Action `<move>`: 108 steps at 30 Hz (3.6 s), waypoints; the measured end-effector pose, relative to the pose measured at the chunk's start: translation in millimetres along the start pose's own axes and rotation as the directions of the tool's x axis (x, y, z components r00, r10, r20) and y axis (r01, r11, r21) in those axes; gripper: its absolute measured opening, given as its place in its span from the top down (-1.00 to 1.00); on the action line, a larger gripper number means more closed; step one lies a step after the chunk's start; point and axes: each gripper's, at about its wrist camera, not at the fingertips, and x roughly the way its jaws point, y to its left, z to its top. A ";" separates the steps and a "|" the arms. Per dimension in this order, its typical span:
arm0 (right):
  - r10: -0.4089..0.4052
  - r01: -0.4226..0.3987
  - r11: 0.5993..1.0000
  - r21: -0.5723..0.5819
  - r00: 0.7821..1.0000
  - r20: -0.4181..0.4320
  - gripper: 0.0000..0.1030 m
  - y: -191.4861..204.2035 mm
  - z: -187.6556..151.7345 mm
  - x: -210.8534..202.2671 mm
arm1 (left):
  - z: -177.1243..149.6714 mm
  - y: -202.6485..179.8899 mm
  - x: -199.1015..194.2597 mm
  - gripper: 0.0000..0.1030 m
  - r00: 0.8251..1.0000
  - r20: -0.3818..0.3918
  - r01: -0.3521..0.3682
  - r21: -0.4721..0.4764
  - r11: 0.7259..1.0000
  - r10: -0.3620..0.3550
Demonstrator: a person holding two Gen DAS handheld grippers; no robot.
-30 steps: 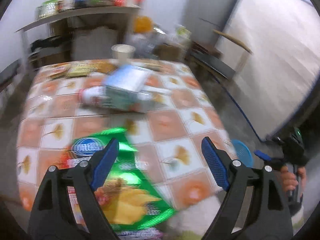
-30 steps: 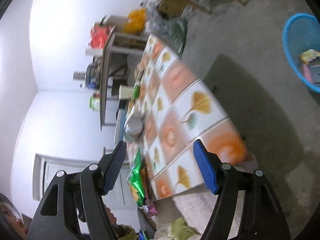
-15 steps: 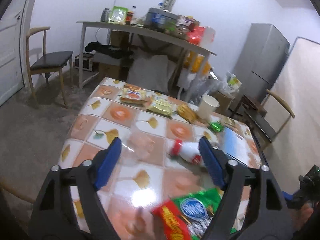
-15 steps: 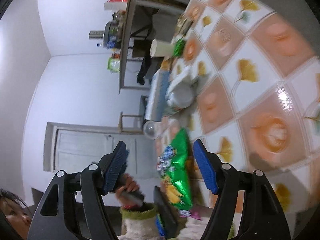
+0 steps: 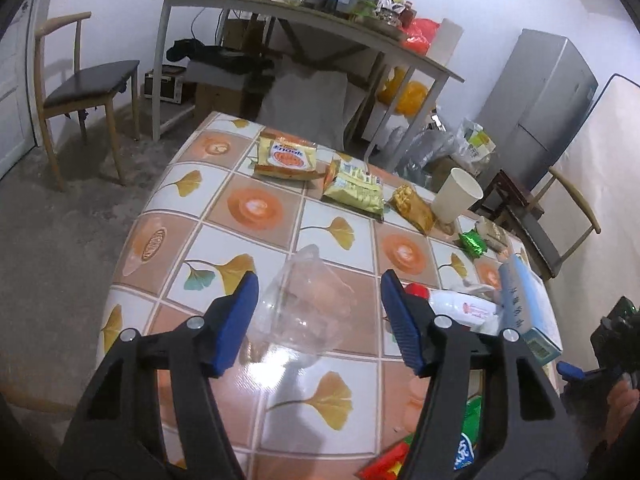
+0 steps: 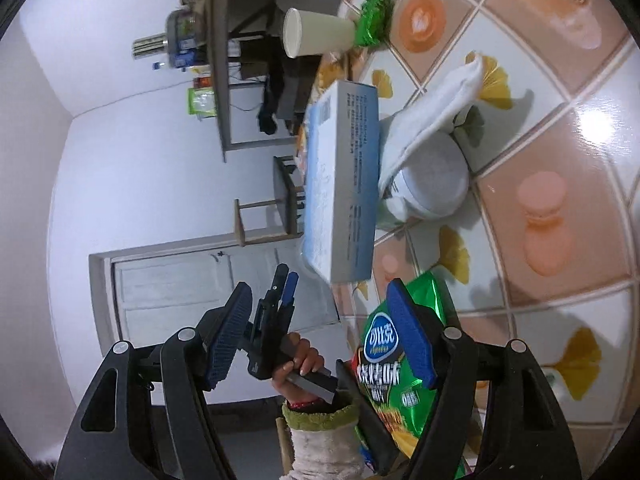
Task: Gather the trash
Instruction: 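Close the left tool on the clear plastic cup while the right tool grasps the blue-white box, then lift the cup with the left tool while the right tool lifts the box, then carry the cup and box over the blue wastebasket with both tools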
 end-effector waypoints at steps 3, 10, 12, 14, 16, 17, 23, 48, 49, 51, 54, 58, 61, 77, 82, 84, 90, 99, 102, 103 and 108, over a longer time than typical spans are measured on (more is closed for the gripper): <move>-0.016 0.017 1.000 0.015 1.000 -0.011 -0.32 0.2 5.6 11.7 | 2.4 5.3 8.8 -0.14 1.000 -0.012 0.005 0.003 1.000 -0.005; -0.038 0.038 0.999 0.031 0.999 -0.022 -0.32 -1.5 10.8 24.8 | 2.2 8.8 24.9 0.12 0.998 -0.059 0.030 0.008 1.000 -0.030; -0.038 0.039 0.999 0.034 0.999 -0.022 -0.26 -2.0 11.2 26.5 | 0.0 7.2 27.0 0.30 0.997 -0.068 0.041 0.012 0.999 -0.041; -0.041 0.042 0.998 0.039 0.999 -0.027 -0.18 -2.1 13.3 30.6 | -2.8 4.1 28.8 0.39 0.996 -0.076 0.049 0.024 0.999 -0.047; -0.041 0.042 0.998 0.046 0.999 -0.034 -0.11 -3.7 11.4 30.6 | -5.1 1.7 29.9 0.52 0.995 -0.082 0.051 0.034 0.998 -0.048; -0.043 0.045 0.998 0.045 0.998 -0.036 -0.07 -4.1 10.4 30.1 | -5.9 1.2 29.8 0.58 0.995 -0.081 0.056 0.036 0.998 -0.053; -0.048 0.050 0.998 0.047 0.998 -0.049 0.16 -5.7 11.1 36.5 | -9.7 -7.1 25.4 0.90 0.995 -0.076 0.067 0.063 0.996 -0.062; 0.013 -0.014 0.999 -0.029 0.999 -0.037 0.40 15.2 -4.1 25.3 | -9.0 -14.1 -6.7 0.91 0.995 -0.011 0.096 0.043 0.994 -0.096; 0.020 -0.021 0.999 -0.030 0.999 -0.037 0.40 15.6 -4.8 24.4 | -9.0 -15.1 -8.2 0.91 0.995 -0.009 0.097 0.045 0.994 -0.096; 0.030 -0.031 0.999 -0.031 0.999 -0.035 0.40 15.9 -6.7 22.1 | -9.2 -16.8 -11.9 0.91 0.995 -0.003 0.100 0.050 0.994 -0.100; 0.043 -0.044 0.998 -0.037 0.999 -0.029 0.40 17.5 -9.0 16.1 | -8.3 -21.0 -18.6 0.91 0.994 0.008 0.106 0.057 0.993 -0.107; 0.063 -0.063 0.997 -0.053 0.998 -0.017 0.40 21.6 -12.4 5.7 | -6.5 -27.5 -28.2 0.91 0.993 0.025 0.115 0.068 0.991 -0.117; 0.076 -0.076 0.995 -0.065 0.997 -0.007 0.40 24.5 -15.9 -3.9 | -5.1 -34.8 -37.2 0.91 0.991 0.039 0.124 0.084 0.989 -0.127; 0.153 -0.144 0.984 -0.110 0.985 0.079 0.40 20.3 -36.1 -77.1 | -9.3 -106.7 -78.4 0.91 0.975 0.045 0.206 0.205 0.957 -0.220; 0.176 -0.163 0.980 -0.112 0.976 0.128 0.40 8.7 -44.7 -112.5 | -16.1 -136.6 -86.5 0.91 0.967 0.021 0.242 0.242 0.939 -0.255; 0.190 -0.175 0.979 -0.109 0.970 0.151 0.40 1.5 -48.9 -128.5 | -20.1 -151.6 -92.1 0.91 0.962 0.015 0.260 0.268 0.928 -0.273; 0.231 -0.215 0.972 -0.096 0.948 0.219 0.40 -23.5 -61.3 -174.5 | -36.5 -205.9 -101.5 0.91 0.944 -0.025 0.317 0.345 0.883 -0.329; 0.280 -0.270 0.960 -0.080 0.889 0.362 0.40 -71.7 -89.9 -256.0 | -75.1 -300.6 -98.3 0.91 0.903 -0.141 0.424 0.430 0.797 -0.405; 0.281 -0.279 0.958 -0.068 0.863 0.419 0.40 -92.7 -103.4 -286.4 | -93.4 -334.2 -93.2 0.91 0.886 -0.189 0.460 0.458 0.760 -0.423; 0.281 -0.281 0.957 -0.065 0.856 0.433 0.40 -98.6 -108.4 -294.5 | -99.6 -344.8 -91.6 0.91 0.881 -0.206 0.472 0.465 0.749 -0.427; 0.260 -0.285 0.958 -0.037 0.806 0.532 0.40 -136.0 -135.2 -344.7 | -139.4 -402.5 -83.9 0.91 0.843 -0.311 0.538 0.485 0.690 -0.439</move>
